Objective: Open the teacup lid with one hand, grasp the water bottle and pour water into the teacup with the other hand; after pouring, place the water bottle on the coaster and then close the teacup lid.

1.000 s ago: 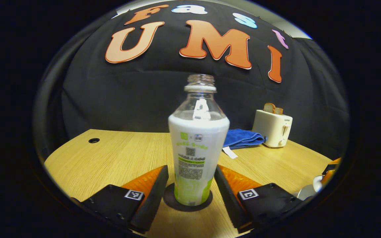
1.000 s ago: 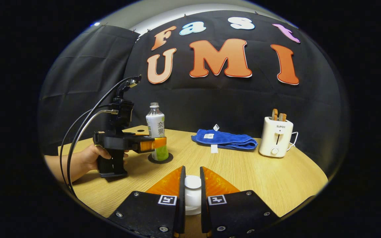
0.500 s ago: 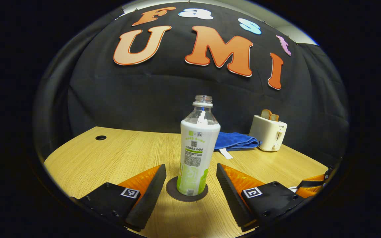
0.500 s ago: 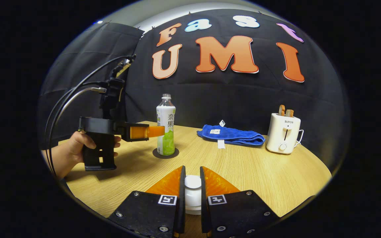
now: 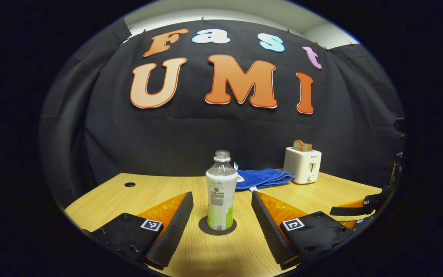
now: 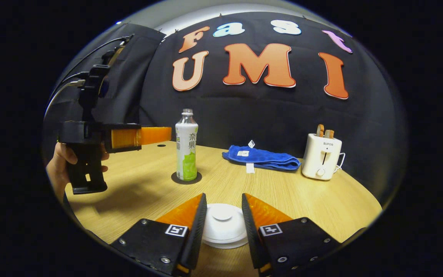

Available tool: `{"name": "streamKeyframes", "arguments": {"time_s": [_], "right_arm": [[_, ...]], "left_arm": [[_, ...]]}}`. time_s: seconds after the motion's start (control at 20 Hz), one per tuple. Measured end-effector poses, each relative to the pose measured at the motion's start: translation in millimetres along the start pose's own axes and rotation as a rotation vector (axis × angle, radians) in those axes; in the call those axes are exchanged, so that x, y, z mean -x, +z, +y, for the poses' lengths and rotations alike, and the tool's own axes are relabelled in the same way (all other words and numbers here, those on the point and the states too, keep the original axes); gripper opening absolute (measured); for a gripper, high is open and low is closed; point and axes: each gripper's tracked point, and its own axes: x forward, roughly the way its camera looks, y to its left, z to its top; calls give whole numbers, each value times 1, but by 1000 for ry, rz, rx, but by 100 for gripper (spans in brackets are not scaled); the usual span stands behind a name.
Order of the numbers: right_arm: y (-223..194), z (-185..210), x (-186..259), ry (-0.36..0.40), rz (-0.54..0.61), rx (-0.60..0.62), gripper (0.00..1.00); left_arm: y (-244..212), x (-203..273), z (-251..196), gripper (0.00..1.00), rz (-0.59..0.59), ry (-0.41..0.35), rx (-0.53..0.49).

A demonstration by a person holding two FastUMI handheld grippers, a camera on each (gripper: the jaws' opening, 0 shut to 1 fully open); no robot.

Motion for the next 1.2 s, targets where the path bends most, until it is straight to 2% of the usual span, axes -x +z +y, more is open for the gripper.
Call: {"name": "streamKeyframes", "arguments": {"time_s": [0.1, 0.3, 0.65, 0.9, 1.2], "right_arm": [[19, -7, 11, -30, -43, -1, 66], [60, -18, 36, -94, -124, -10, 80], [113, -22, 78, -166, -208, 3, 82], [124, -16, 97, -194, -219, 32, 82], [157, -10, 124, -218, -250, 67, 82]], "left_arm": [[14, 17, 4, 96, -37, 33, -12], [44, 58, 5, 97, -89, 75, -73], [76, 114, 20, 96, -139, 156, -72], [112, 155, 34, 96, -222, 235, -113], [144, 184, 27, 95, -270, 212, -111]]}}
